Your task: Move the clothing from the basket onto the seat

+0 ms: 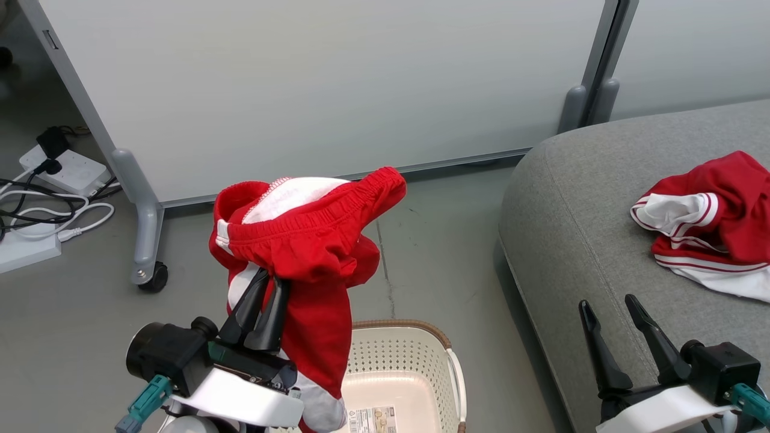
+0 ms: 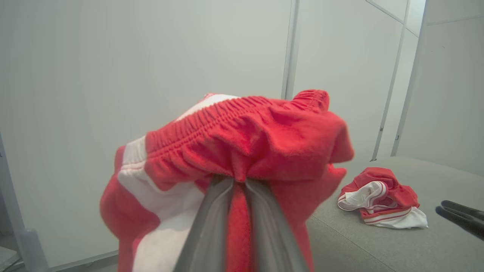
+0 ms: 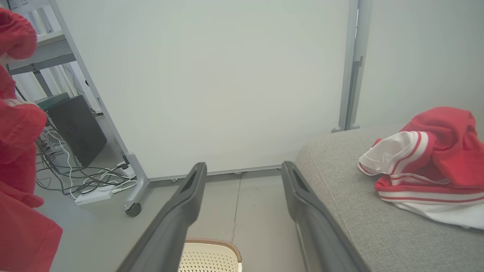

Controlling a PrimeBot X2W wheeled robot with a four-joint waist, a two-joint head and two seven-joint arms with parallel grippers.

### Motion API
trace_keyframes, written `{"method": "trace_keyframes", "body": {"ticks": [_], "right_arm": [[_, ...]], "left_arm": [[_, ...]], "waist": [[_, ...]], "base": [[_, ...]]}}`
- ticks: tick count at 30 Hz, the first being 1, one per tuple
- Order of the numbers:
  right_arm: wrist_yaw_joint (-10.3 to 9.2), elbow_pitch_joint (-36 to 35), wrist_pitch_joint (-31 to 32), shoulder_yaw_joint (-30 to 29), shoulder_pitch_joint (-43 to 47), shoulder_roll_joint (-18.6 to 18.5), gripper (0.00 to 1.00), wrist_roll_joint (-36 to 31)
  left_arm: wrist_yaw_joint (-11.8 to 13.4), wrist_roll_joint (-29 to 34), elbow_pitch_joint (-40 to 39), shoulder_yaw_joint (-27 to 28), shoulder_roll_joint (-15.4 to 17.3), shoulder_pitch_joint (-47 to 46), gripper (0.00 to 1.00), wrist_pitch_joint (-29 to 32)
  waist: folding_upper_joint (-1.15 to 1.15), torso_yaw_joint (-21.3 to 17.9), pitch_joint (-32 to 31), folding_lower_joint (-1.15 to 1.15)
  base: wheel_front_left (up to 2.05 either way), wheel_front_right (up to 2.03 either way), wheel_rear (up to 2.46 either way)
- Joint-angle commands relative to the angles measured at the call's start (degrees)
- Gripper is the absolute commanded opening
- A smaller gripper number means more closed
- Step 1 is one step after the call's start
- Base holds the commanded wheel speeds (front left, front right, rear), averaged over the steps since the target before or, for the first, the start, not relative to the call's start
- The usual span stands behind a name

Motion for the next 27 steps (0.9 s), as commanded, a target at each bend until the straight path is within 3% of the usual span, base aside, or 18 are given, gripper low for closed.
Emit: {"method": "trace_keyframes", "body": {"ticks": [1, 18, 27], "right_arm": [[0.10, -0.3, -0.1, -0.2, 0.5, -0.3, 1.00, 0.4], [0.10, -0.8, -1.6, 0.3, -0.6, -0.3, 1.00, 1.1], [0.11, -1.7, -3.1, 11.4, -6.0, -0.3, 1.00, 4.9]], "left_arm": [[0.3, -0.5, -0.4, 0.1, 0.5, 0.2, 0.00, -0.3], [0.3, -0.9, -0.6, -0.5, 0.7, -0.7, 0.00, -0.2], [0.0, -1.3, -0.5, -0.9, 0.6, -1.7, 0.00, -0.4]], "waist": [[0.00, 0.1, 0.0, 0.00], [0.00, 0.2, 0.0, 0.00], [0.00, 1.2, 0.3, 0.00]], "base": [[0.00, 0.00, 0.00], [0.00, 0.00, 0.00], [0.00, 0.00, 0.00]]}}
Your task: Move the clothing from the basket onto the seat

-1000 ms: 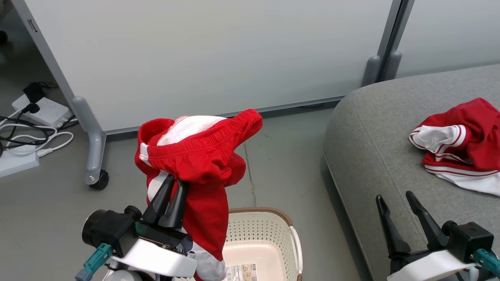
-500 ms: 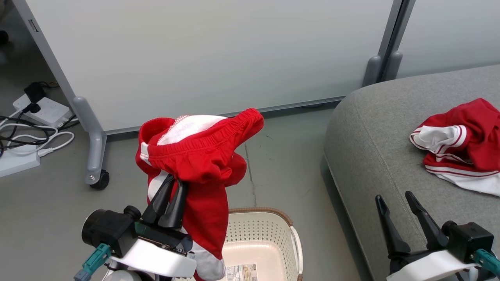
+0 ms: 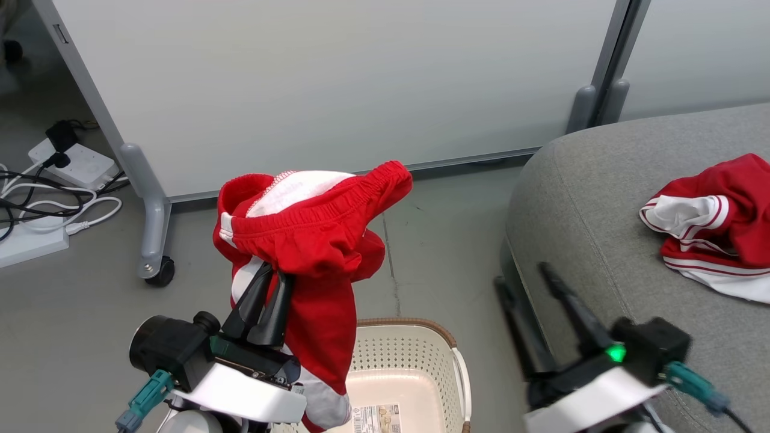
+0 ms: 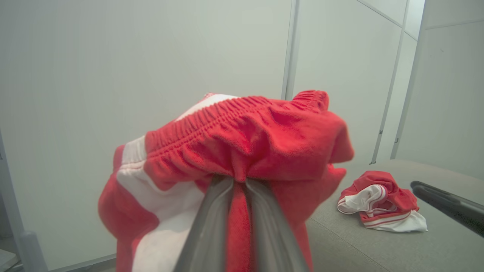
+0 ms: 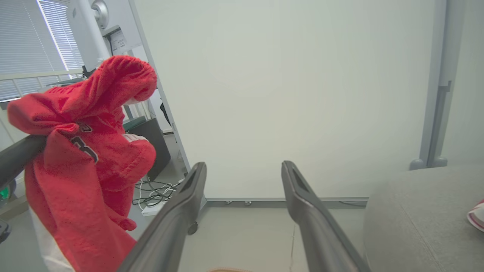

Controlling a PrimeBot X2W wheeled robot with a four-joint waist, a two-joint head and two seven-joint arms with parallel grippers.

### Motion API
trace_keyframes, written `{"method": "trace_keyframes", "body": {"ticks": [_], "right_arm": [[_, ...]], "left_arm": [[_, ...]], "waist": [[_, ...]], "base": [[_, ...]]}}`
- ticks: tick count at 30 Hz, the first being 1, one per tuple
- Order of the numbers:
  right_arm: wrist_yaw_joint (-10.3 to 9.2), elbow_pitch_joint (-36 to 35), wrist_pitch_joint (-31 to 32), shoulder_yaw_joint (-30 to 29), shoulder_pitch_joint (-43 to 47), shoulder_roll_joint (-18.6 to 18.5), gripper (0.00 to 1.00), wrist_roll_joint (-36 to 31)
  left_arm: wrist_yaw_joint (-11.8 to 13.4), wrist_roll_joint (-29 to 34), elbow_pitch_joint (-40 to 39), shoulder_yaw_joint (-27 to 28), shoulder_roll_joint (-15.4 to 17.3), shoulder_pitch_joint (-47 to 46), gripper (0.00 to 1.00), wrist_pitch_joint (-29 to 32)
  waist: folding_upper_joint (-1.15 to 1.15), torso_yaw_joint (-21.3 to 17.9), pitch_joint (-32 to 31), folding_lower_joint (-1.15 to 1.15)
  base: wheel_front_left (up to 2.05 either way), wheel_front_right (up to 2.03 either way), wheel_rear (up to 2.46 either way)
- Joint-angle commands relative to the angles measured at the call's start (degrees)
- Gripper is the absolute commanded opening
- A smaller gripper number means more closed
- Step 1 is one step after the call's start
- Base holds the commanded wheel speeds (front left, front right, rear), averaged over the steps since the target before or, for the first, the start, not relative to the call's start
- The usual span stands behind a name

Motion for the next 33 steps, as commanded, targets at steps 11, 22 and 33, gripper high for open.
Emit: {"method": "trace_keyframes", "body": {"ticks": [11, 22, 33], "right_arm": [[0.12, 9.8, -1.8, 23.7, -14.8, -0.6, 1.00, 9.0], [0.12, 21.9, -6.4, 37.8, -26.1, -0.4, 1.00, 18.7], [0.12, 26.8, -9.6, 44.7, -32.5, -0.2, 0.00, 25.4]], "left_arm": [[-0.9, -0.2, -0.2, -1.5, -0.2, -2.3, 0.00, -0.3], [-1.5, -0.5, 0.2, -2.3, -0.4, -3.1, 0.00, -0.6], [-1.7, -0.6, -0.1, -2.5, -0.3, -3.4, 0.00, -1.2]], "waist": [[0.00, 2.8, 0.7, 0.00], [0.00, 4.7, 1.2, 0.00], [0.00, 4.8, 1.3, 0.00]], "base": [[0.00, 0.00, 0.00], [0.00, 0.00, 0.00], [0.00, 0.00, 0.00]]}}
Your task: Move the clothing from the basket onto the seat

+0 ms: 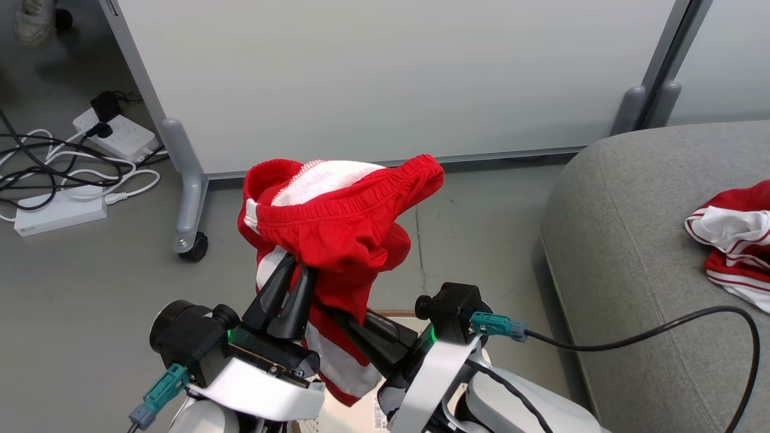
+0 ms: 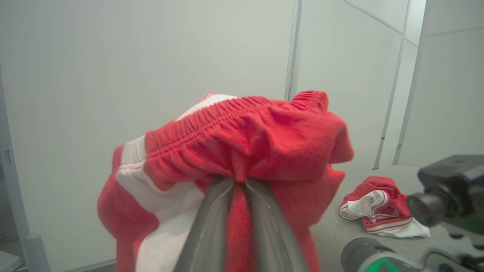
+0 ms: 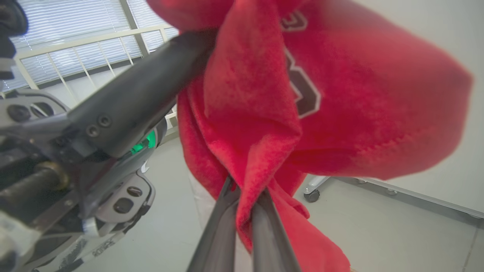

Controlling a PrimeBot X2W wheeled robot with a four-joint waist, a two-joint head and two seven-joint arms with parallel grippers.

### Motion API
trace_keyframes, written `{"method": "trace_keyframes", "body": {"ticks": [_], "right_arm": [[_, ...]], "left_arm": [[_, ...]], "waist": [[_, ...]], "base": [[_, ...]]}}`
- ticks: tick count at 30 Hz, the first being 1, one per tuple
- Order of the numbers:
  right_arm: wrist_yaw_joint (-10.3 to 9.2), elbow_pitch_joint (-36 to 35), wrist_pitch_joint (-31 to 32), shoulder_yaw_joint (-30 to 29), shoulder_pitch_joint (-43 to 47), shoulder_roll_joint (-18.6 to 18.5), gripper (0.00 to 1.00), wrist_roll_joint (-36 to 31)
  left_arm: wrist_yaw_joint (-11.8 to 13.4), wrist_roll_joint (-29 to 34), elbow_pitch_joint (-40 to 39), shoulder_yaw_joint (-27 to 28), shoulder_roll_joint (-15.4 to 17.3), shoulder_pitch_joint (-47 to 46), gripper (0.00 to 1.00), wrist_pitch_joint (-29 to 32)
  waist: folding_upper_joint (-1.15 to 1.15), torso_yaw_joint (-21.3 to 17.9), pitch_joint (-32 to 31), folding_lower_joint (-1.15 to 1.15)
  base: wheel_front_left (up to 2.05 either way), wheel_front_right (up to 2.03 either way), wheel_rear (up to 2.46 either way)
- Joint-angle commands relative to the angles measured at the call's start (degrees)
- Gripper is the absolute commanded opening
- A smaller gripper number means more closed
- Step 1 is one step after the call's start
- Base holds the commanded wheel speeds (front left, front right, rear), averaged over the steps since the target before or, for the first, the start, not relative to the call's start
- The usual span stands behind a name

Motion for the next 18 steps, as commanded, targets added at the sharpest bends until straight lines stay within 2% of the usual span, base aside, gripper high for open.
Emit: {"method": "trace_keyframes", "body": {"ticks": [1, 2, 3, 5, 10, 18], "right_arm": [[0.12, 0.1, -0.6, 0.0, -0.7, -0.2, 0.00, 0.5], [0.12, 0.1, -0.7, -0.1, -0.9, -0.2, 0.00, 0.6], [0.12, -0.1, -0.7, -0.4, -1.1, -0.3, 0.00, 0.6], [0.12, -1.1, -0.6, -1.8, -1.4, -0.4, 0.00, 0.1], [0.12, -3.3, -0.5, -7.3, -0.1, -0.9, 0.00, -2.3], [0.12, -2.2, -0.5, -16.8, 2.8, -2.7, 0.00, -6.3]], "left_arm": [[-0.3, -0.1, -0.3, 0.1, 0.4, -0.8, 0.00, -0.4], [-0.3, 0.0, -0.5, 0.2, 0.4, -0.8, 0.00, -0.4], [-0.1, 0.1, -0.6, 0.2, 0.3, -0.7, 0.25, -0.5], [0.5, 0.4, -1.1, 0.8, 0.1, -0.8, 1.00, -0.8], [0.9, 1.4, -2.2, 1.0, -0.1, -0.9, 1.00, -1.2], [-2.1, 2.7, -1.0, -3.7, 1.3, 0.0, 1.00, 1.6]], "waist": [[0.00, -0.1, -0.1, 0.00], [0.00, -0.2, -0.1, 0.00], [0.00, -0.3, -0.2, 0.00], [0.00, -0.5, -0.2, 0.00], [0.00, -0.9, -0.2, 0.00], [0.00, -2.0, 0.2, 0.00]], "base": [[0.00, 0.00, 0.00], [0.00, 0.00, 0.00], [0.00, 0.00, 0.00], [0.00, 0.00, 0.00], [0.00, 0.00, 0.00], [0.00, 0.00, 0.00]]}}
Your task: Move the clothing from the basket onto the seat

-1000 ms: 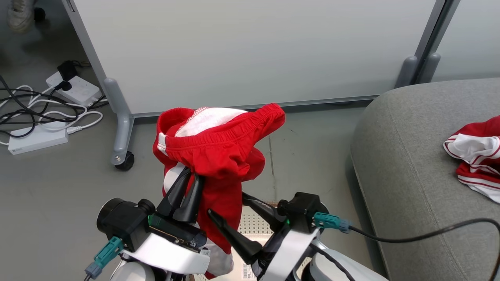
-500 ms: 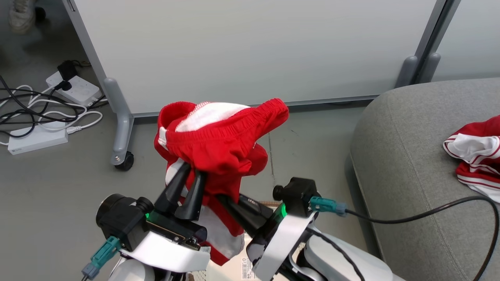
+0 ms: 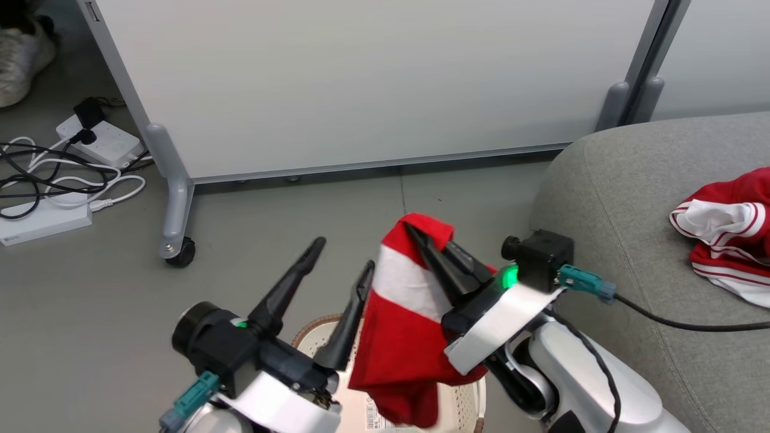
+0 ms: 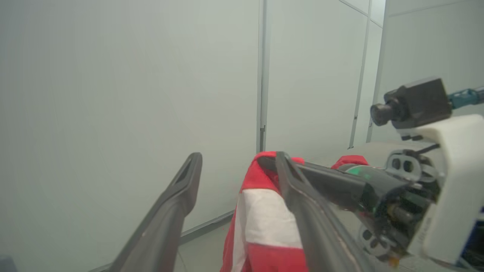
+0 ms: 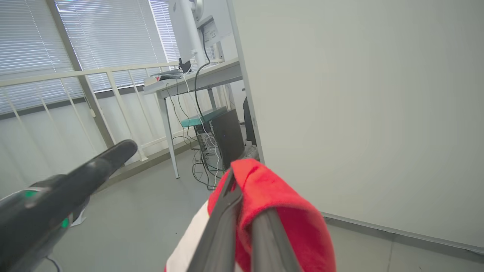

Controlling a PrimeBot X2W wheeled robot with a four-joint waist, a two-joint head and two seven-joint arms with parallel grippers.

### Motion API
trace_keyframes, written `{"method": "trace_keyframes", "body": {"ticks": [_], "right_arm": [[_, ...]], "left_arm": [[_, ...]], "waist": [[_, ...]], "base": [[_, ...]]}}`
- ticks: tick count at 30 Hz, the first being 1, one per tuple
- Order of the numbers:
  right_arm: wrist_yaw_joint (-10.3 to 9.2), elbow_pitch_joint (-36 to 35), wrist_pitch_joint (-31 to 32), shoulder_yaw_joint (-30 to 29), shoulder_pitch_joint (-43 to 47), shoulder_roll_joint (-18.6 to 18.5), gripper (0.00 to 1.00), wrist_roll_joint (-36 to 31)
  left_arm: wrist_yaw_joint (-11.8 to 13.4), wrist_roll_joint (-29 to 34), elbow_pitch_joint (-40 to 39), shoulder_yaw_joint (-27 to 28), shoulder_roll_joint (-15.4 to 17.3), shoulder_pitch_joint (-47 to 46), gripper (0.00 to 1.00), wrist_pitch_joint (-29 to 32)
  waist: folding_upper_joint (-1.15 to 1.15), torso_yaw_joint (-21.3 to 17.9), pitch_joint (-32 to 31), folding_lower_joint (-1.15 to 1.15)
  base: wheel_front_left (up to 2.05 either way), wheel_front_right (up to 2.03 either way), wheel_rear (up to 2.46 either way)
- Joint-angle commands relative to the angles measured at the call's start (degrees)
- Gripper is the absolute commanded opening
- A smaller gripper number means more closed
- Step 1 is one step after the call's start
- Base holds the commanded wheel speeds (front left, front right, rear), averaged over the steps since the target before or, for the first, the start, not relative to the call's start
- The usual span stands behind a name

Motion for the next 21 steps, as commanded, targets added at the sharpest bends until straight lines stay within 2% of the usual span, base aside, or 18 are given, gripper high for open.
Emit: {"method": "trace_keyframes", "body": {"ticks": [1, 11, 21], "right_arm": [[0.12, 0.3, -0.1, -0.9, 0.9, -0.4, 0.00, -0.7], [0.12, 2.9, -0.1, -8.1, 4.3, -1.6, 0.00, -4.4], [0.12, 3.5, -0.1, -11.9, 6.6, -1.6, 0.00, -5.5]], "left_arm": [[-0.5, 0.4, 0.3, -0.8, 0.2, 0.1, 1.00, 0.5], [-3.4, 2.9, 4.4, -9.9, 2.4, -0.8, 1.00, 5.4], [-3.7, 2.2, 6.8, -11.7, 2.8, -1.6, 1.00, 4.7]], "waist": [[0.00, -0.4, 0.3, 0.00], [0.00, -3.7, 1.3, 0.00], [0.00, -8.5, 2.1, 0.00]], "base": [[0.00, 0.00, 0.00], [0.00, 0.00, 0.00], [0.00, 0.00, 0.00]]}}
